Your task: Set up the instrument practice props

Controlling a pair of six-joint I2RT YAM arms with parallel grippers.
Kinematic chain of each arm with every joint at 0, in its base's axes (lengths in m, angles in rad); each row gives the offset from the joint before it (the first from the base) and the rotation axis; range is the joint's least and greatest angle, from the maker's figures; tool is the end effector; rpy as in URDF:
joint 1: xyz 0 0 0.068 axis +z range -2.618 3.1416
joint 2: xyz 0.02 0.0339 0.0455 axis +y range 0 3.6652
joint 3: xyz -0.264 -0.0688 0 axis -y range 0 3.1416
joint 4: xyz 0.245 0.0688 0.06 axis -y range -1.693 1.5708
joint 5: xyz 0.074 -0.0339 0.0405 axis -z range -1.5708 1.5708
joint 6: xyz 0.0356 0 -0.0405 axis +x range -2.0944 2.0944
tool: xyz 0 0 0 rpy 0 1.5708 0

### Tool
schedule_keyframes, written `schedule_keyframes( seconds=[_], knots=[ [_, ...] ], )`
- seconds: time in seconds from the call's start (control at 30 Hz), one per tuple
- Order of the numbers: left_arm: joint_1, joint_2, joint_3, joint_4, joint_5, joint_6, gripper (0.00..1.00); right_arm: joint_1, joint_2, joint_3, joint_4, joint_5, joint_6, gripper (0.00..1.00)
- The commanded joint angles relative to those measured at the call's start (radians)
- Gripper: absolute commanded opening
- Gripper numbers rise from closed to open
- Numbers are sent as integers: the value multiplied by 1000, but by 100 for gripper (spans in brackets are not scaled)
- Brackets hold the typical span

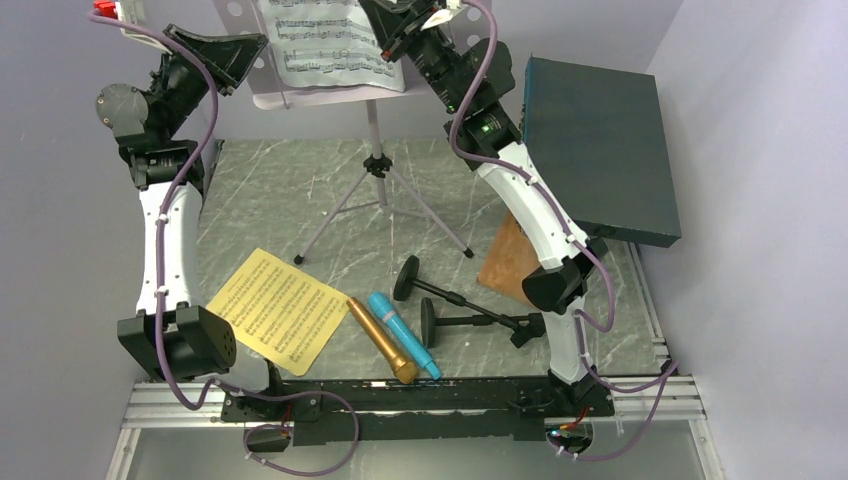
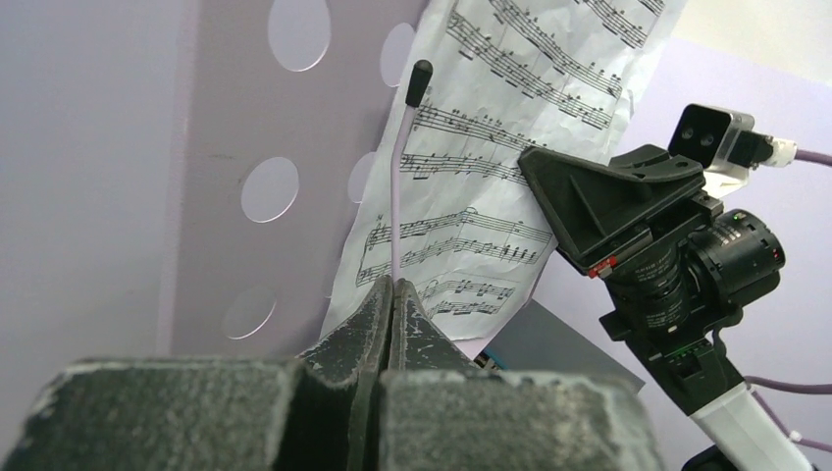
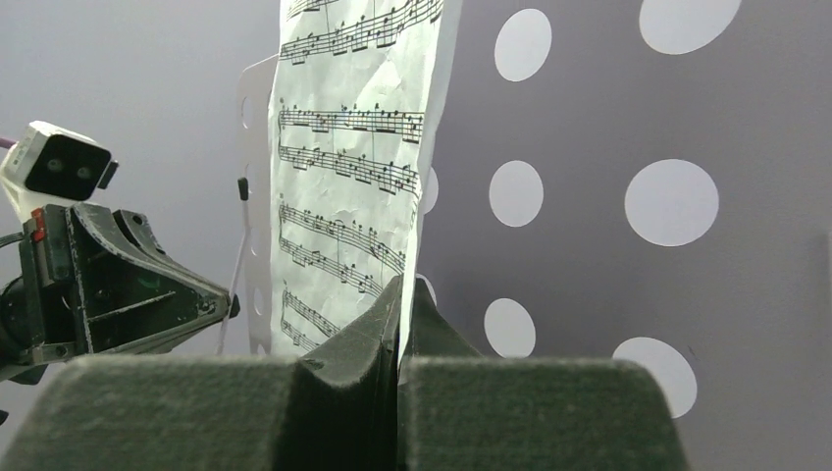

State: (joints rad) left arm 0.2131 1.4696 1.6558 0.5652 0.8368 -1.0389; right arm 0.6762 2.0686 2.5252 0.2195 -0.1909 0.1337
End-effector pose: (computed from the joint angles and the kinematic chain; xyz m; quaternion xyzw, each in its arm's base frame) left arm 0.2934 0.0364 0.5473 0.0888 0.5133 -0.4846 0.7027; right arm 0.3269 0.2709 0.5755 -0.1982 0.3918 0.3915 0.8087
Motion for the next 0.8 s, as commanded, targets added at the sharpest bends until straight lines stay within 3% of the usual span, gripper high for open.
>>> schedule_keyframes(
  seconds=[0.0,0.17,0.77],
  knots=[
    [1,-41,-10,146,13,18,0,11,-10,27,55,36,-31,0],
    [1,-43,-10,207,30,12,0,23,8,48,58,17,-45,0],
    [0,-60,-6,121,46,62,0,72,80,94,133,-109,-145,0]
  ],
)
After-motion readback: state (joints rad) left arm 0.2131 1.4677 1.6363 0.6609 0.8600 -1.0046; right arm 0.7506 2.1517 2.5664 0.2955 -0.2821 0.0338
